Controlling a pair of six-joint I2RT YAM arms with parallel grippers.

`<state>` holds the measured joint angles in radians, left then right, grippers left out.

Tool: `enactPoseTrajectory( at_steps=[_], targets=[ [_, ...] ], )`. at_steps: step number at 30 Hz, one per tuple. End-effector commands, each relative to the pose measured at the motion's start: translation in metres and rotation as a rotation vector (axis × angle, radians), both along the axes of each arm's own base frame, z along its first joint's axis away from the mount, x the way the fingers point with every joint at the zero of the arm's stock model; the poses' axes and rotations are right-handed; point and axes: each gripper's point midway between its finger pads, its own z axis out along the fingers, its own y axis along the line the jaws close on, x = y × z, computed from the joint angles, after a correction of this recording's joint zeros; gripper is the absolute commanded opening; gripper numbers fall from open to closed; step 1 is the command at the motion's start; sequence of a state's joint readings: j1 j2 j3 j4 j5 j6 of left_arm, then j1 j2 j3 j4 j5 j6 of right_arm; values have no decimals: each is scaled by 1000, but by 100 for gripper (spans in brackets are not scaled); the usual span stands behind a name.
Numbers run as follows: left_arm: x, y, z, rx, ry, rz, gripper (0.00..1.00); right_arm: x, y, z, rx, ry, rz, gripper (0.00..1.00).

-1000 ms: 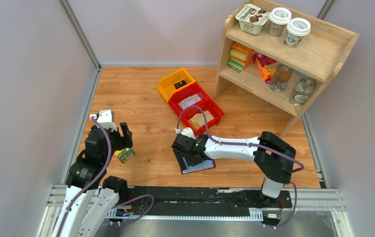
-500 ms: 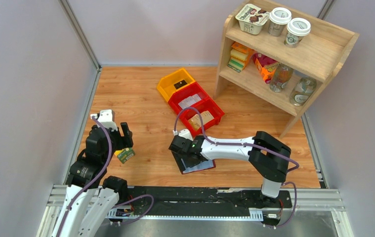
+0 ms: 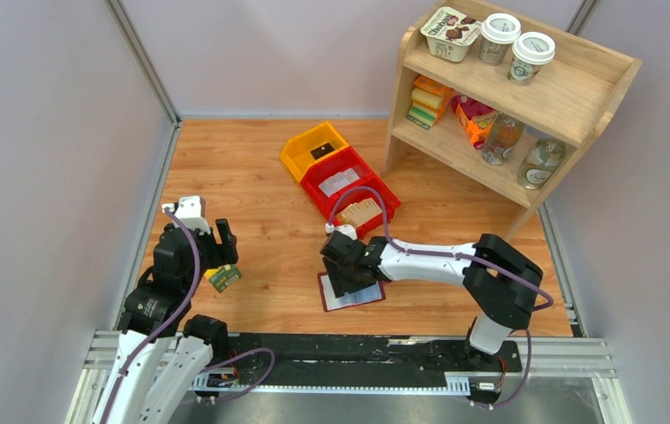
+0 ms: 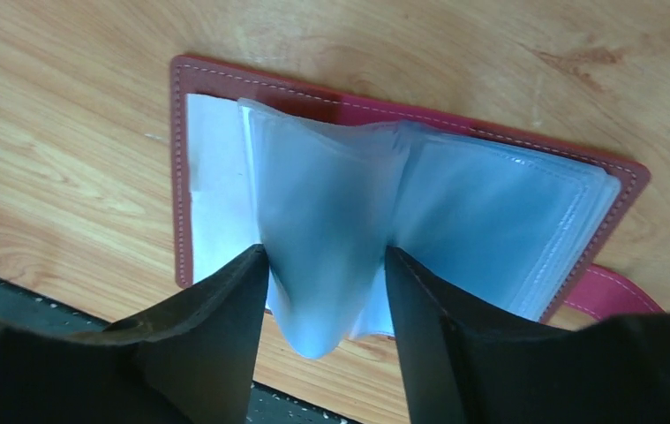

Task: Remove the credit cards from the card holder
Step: Reset both arms

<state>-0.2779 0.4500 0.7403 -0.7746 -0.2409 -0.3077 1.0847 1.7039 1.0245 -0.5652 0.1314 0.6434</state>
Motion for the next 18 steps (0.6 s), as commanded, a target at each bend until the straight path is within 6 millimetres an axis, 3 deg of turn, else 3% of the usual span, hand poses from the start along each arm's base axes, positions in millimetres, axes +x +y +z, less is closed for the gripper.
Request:
enactPoseTrajectory(
  at_steps=[1, 3, 6, 12, 15, 18],
  targets=[
    [2, 0, 2, -5, -9, -1, 82, 7, 14, 17, 115, -30, 10, 63],
    [2, -1, 2, -5, -10, -3, 82, 22, 6, 30, 134, -72, -30, 74],
    [1, -1, 4, -9, -17, -6, 82, 51, -21, 46, 149, -130, -141, 84],
    [-1, -1, 15, -29, -78, -6, 82, 101, -106, 92, 183, -297, -402, 96],
    [-4, 2, 24, -40, -129, 4, 83, 108, -143, 131, 198, -448, -470, 100],
    [-10, 4, 37, -53, -200, 5, 84, 100, -174, 174, 222, -607, -517, 100]
  ],
)
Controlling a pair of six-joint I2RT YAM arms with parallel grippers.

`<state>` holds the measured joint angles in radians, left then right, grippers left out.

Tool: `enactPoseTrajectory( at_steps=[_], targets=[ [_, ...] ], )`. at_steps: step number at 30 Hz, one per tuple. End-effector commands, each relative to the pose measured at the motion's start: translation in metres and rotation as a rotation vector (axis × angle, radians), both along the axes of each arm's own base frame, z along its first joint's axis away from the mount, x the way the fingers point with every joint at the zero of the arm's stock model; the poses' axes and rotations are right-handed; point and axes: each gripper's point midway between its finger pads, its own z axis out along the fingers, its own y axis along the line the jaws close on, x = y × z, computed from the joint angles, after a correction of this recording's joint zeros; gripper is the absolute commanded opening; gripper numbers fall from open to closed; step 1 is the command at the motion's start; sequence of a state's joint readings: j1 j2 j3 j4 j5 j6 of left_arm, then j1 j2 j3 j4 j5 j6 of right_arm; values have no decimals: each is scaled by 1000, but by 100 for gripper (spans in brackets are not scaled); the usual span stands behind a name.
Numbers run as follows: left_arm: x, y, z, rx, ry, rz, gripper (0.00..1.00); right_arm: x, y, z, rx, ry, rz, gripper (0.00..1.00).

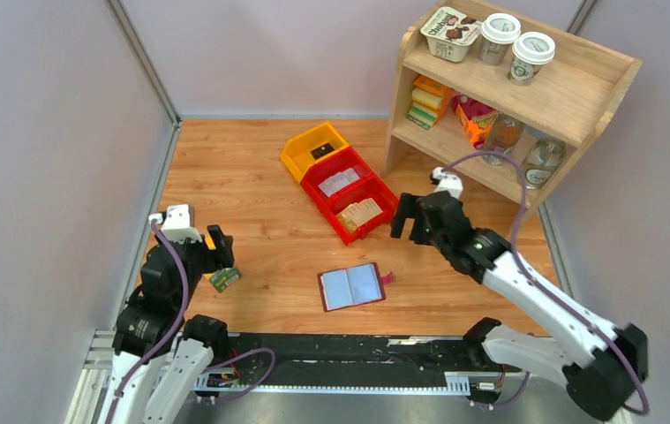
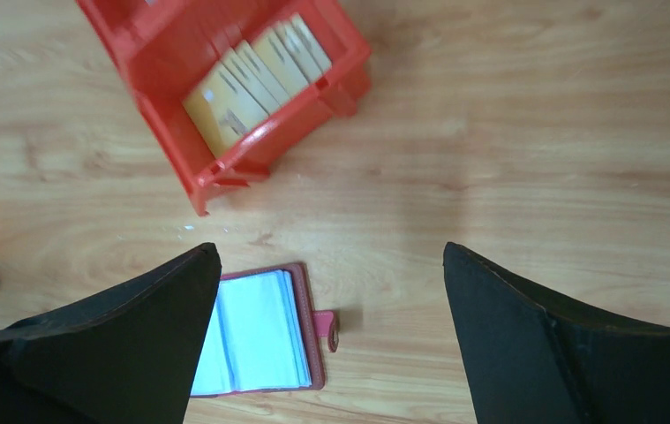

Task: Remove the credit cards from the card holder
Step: Reset both arms

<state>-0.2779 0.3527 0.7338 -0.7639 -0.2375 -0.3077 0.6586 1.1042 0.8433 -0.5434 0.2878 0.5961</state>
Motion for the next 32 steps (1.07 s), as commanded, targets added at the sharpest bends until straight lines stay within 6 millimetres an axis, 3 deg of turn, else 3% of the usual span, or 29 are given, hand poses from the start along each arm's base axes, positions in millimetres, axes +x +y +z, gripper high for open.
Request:
enactPoseTrajectory(
  at_steps=[1, 9, 13, 16, 23, 28, 32],
  targets=[
    [-3, 3, 22, -25, -115, 7, 84, -7, -46, 57, -38, -228, -89, 100],
    [-26, 14, 53, -50, -292, 26, 84, -48, -101, 124, 25, -559, -119, 100],
    [-48, 21, 74, -75, -442, 27, 84, -70, -131, 157, 71, -715, -174, 100],
    [-51, 26, 73, -55, -417, 45, 84, -86, -154, 176, 55, -782, -216, 100],
    [-51, 29, 68, -64, -417, 64, 84, -101, -200, 175, -42, -871, -373, 100],
    [-49, 31, 65, -53, -412, 79, 84, -105, -214, 163, -21, -889, -459, 100],
    [-47, 31, 65, -53, -413, 78, 84, -102, -213, 157, -42, -879, -460, 100]
  ],
)
